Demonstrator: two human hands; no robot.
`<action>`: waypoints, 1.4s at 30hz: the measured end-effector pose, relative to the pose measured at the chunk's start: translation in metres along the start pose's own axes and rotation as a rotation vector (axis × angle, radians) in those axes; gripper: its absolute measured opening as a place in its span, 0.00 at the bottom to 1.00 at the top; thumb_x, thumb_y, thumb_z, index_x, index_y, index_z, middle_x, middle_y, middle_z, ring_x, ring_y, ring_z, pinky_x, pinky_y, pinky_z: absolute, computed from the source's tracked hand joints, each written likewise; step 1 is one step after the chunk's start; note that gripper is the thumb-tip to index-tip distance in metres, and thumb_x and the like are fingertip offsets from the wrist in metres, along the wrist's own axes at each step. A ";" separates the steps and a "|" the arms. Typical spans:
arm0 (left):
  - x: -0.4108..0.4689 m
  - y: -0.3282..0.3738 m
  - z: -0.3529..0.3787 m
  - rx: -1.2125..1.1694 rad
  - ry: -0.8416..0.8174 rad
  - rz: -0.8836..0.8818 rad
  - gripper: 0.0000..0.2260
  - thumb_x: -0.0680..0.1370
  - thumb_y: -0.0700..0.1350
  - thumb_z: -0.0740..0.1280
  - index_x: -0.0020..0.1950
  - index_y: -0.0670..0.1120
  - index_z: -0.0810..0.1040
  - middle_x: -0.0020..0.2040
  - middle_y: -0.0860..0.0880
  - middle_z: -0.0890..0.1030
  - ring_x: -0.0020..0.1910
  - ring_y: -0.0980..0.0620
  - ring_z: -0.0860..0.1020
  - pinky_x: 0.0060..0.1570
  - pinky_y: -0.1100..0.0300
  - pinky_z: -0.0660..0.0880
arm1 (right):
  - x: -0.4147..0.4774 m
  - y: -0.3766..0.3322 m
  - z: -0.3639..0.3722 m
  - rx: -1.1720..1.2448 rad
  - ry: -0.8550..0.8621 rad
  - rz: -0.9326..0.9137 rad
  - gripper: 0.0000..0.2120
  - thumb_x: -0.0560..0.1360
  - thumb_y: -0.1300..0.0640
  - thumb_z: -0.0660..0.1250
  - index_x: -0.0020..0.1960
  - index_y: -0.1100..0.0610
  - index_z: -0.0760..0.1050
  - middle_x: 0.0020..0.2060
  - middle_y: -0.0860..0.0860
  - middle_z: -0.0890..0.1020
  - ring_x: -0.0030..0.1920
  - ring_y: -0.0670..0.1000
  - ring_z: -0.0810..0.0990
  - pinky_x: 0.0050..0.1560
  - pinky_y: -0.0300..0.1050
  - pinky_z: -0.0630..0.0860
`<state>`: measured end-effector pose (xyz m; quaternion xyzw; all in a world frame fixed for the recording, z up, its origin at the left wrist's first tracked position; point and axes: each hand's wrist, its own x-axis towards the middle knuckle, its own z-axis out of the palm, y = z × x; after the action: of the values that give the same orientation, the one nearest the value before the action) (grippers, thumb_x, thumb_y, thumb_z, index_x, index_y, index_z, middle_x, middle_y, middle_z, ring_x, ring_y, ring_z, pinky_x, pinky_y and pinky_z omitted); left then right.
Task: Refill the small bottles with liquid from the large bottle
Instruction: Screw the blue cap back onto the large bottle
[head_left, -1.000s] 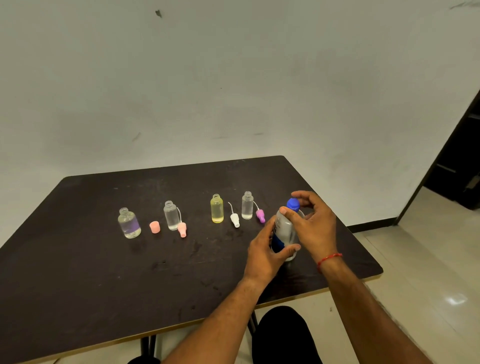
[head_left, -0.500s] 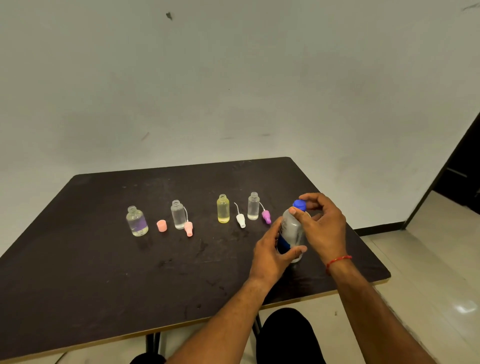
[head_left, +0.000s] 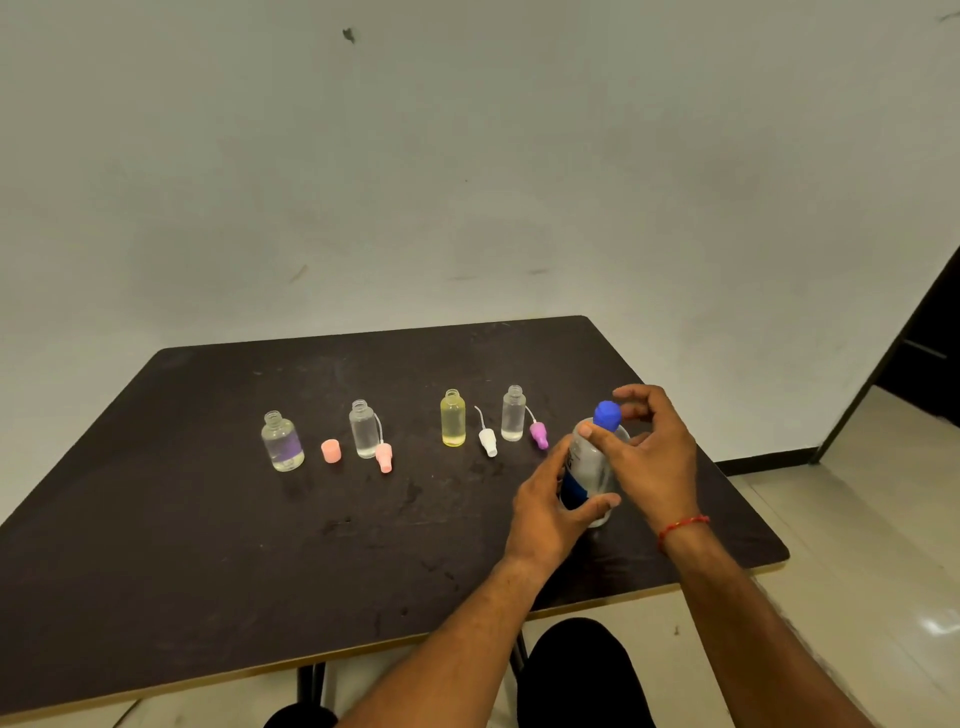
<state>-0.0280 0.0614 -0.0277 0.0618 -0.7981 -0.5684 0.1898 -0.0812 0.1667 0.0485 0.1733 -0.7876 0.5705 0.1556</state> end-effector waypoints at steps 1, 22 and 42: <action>0.000 0.000 0.000 0.006 -0.003 -0.002 0.34 0.71 0.55 0.77 0.65 0.79 0.62 0.60 0.74 0.75 0.63 0.72 0.72 0.62 0.75 0.70 | 0.000 0.001 0.000 0.003 -0.018 -0.014 0.23 0.69 0.53 0.77 0.59 0.43 0.72 0.52 0.46 0.79 0.51 0.46 0.79 0.49 0.43 0.78; -0.001 0.001 0.002 -0.017 -0.014 -0.006 0.35 0.66 0.65 0.75 0.70 0.71 0.64 0.64 0.68 0.76 0.66 0.65 0.74 0.68 0.62 0.73 | -0.003 0.006 0.001 -0.008 -0.051 -0.020 0.16 0.76 0.57 0.70 0.62 0.44 0.77 0.59 0.46 0.79 0.57 0.48 0.78 0.56 0.49 0.80; -0.001 0.001 0.002 0.010 0.007 -0.011 0.34 0.66 0.65 0.76 0.66 0.78 0.63 0.62 0.70 0.76 0.64 0.68 0.74 0.65 0.69 0.72 | 0.001 0.001 0.000 -0.139 0.005 -0.089 0.13 0.72 0.58 0.74 0.55 0.49 0.80 0.51 0.48 0.80 0.51 0.46 0.77 0.49 0.29 0.71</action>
<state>-0.0280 0.0640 -0.0275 0.0692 -0.7999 -0.5653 0.1892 -0.0820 0.1664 0.0479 0.1955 -0.8164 0.5073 0.1947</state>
